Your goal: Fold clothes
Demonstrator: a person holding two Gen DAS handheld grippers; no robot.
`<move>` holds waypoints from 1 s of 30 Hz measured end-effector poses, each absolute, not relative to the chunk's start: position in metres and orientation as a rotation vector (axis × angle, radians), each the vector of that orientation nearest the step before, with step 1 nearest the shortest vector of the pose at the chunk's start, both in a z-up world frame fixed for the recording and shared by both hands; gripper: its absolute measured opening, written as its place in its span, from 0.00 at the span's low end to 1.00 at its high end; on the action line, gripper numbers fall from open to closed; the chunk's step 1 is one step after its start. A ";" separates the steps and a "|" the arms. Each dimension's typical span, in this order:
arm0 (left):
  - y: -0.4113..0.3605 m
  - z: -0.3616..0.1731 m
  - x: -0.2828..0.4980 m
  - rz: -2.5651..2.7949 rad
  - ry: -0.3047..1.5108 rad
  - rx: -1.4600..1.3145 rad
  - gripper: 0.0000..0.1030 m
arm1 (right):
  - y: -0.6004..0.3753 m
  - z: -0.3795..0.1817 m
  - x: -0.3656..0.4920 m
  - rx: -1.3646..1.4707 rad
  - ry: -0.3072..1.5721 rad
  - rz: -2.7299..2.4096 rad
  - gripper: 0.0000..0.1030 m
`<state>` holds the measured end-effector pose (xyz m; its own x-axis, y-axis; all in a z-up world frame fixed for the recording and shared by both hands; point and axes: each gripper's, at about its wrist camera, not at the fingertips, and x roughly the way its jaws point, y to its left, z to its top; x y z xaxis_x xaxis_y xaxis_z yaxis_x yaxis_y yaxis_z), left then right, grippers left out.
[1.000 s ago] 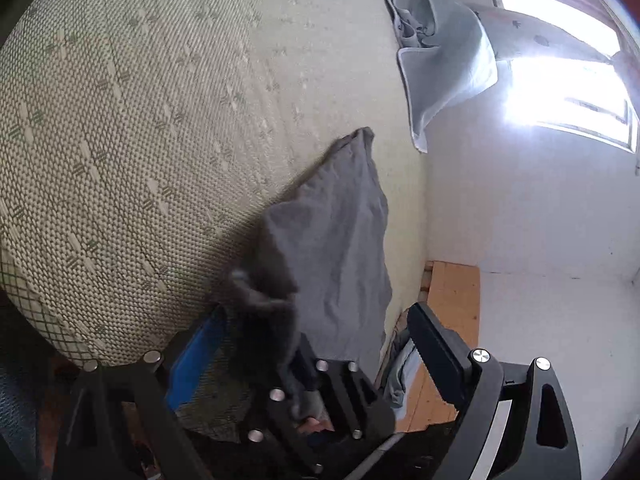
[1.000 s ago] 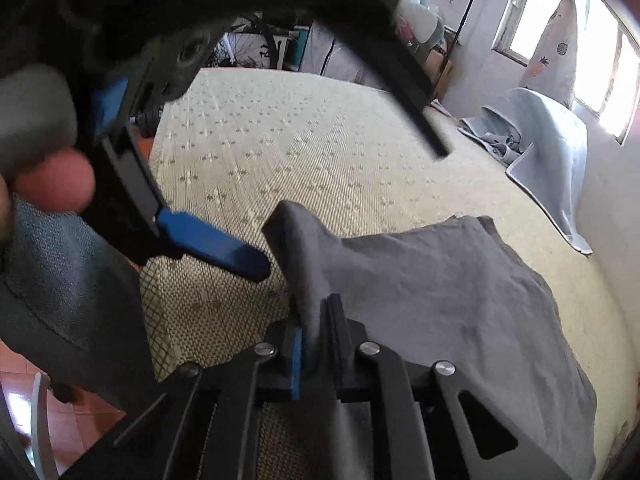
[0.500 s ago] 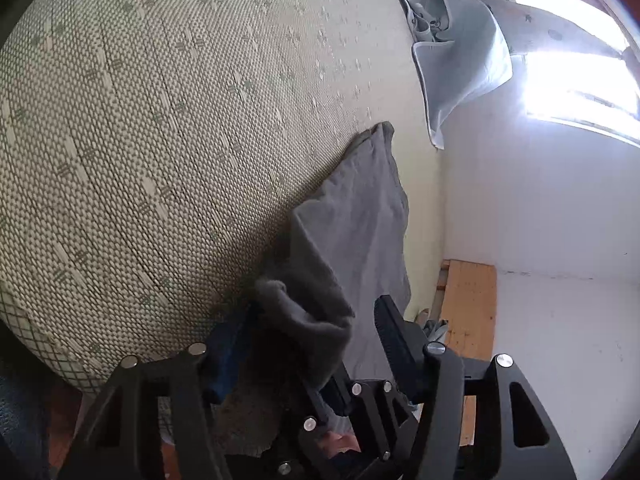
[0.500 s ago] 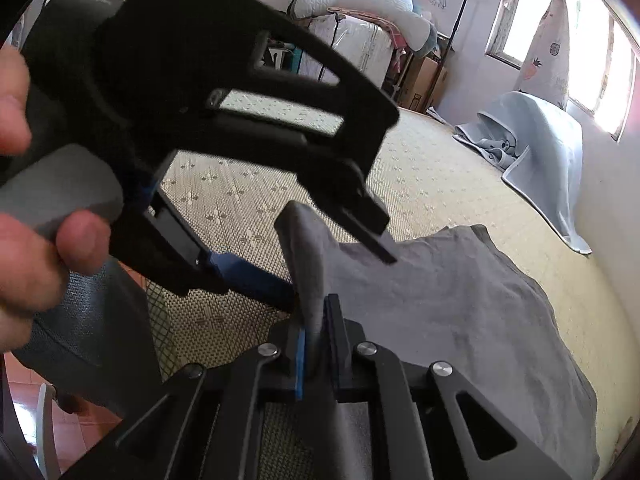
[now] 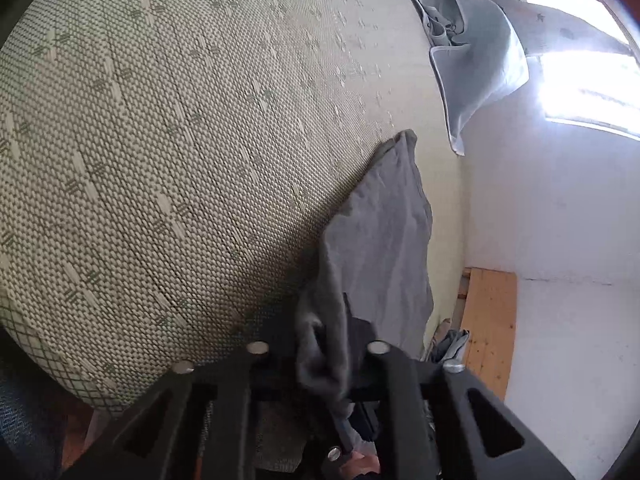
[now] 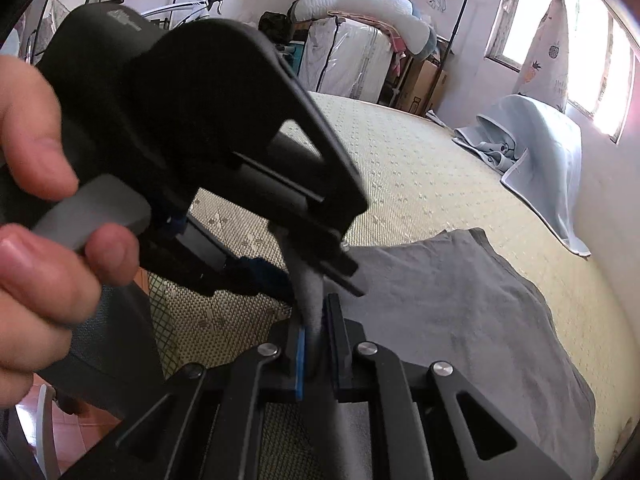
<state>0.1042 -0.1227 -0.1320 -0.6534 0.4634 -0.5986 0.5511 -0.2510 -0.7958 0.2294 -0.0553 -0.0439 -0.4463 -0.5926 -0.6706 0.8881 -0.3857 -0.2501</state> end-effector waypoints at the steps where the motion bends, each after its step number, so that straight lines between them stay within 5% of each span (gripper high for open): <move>1: -0.123 -0.131 0.105 -2.074 1.883 1.273 0.10 | -0.054 -0.044 0.230 0.601 0.745 -1.954 0.13; 4: -0.124 -0.125 0.105 -2.086 1.908 1.254 0.09 | -0.047 -0.043 0.236 0.581 0.769 -1.974 0.39; 8: -0.123 -0.113 0.106 -2.108 1.961 1.223 0.08 | -0.035 -0.041 0.240 0.558 0.815 -2.049 0.52; 30: -0.120 -0.072 0.104 -2.210 1.954 1.139 0.07 | 0.072 -0.062 0.222 0.746 0.994 -2.309 0.53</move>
<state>0.1039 -0.1205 -0.0723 -0.7405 0.4592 -0.4907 0.4305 -0.2365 -0.8711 0.2223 0.0722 -0.0618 -0.7166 -0.2358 -0.6565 0.6389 -0.5996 -0.4820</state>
